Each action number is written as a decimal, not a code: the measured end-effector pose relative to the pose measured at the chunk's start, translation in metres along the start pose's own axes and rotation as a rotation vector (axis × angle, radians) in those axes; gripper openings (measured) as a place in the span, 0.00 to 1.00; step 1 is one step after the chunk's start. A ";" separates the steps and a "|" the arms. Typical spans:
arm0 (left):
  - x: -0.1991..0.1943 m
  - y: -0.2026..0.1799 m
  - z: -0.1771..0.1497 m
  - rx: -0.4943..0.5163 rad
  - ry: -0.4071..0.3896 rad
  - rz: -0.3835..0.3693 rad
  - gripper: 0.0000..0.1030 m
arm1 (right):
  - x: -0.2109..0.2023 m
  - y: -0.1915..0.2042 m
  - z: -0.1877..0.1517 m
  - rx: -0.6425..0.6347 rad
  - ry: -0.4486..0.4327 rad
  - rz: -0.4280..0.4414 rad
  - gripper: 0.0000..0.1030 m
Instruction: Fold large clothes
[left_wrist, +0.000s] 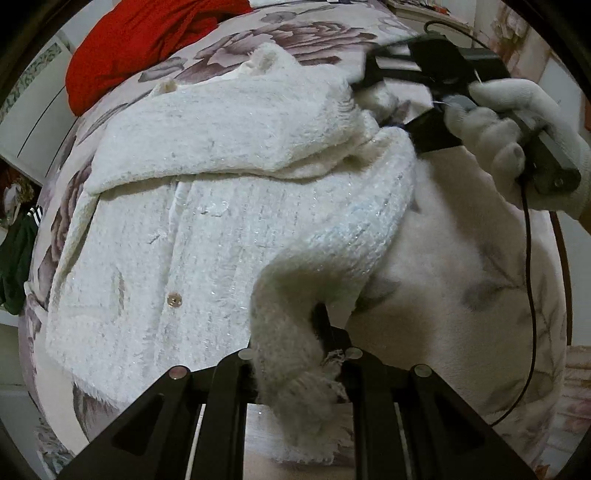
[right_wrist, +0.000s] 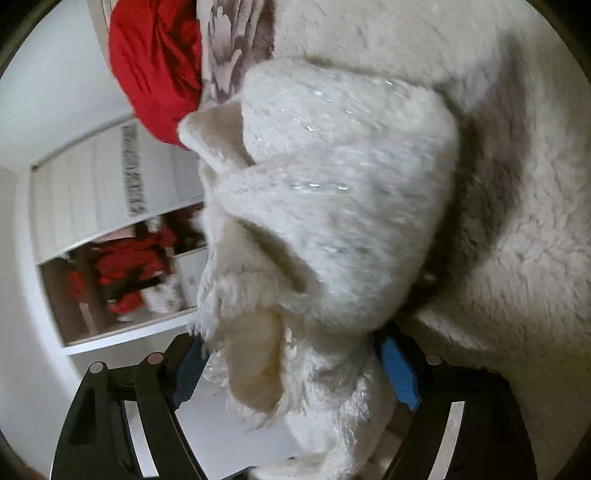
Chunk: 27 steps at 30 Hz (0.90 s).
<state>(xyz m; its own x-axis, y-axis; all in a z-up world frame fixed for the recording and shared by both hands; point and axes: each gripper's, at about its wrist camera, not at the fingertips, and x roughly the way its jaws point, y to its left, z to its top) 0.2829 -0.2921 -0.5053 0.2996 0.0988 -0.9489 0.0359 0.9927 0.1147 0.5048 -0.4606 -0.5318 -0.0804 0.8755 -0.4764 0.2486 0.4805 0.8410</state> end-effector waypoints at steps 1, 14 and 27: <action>-0.002 0.004 0.000 -0.004 -0.004 -0.005 0.12 | -0.002 0.004 -0.003 -0.005 -0.017 -0.057 0.46; -0.060 0.111 0.001 -0.130 -0.095 -0.083 0.12 | -0.025 0.133 -0.037 -0.065 -0.152 -0.224 0.18; -0.048 0.305 -0.036 -0.493 -0.061 -0.164 0.11 | 0.189 0.355 -0.024 -0.302 0.047 -0.514 0.05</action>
<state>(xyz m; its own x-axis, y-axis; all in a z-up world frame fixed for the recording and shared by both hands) 0.2455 0.0087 -0.4355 0.3833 -0.0502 -0.9223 -0.3619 0.9105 -0.2000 0.5547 -0.1234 -0.3169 -0.1618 0.5251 -0.8355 -0.1180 0.8303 0.5446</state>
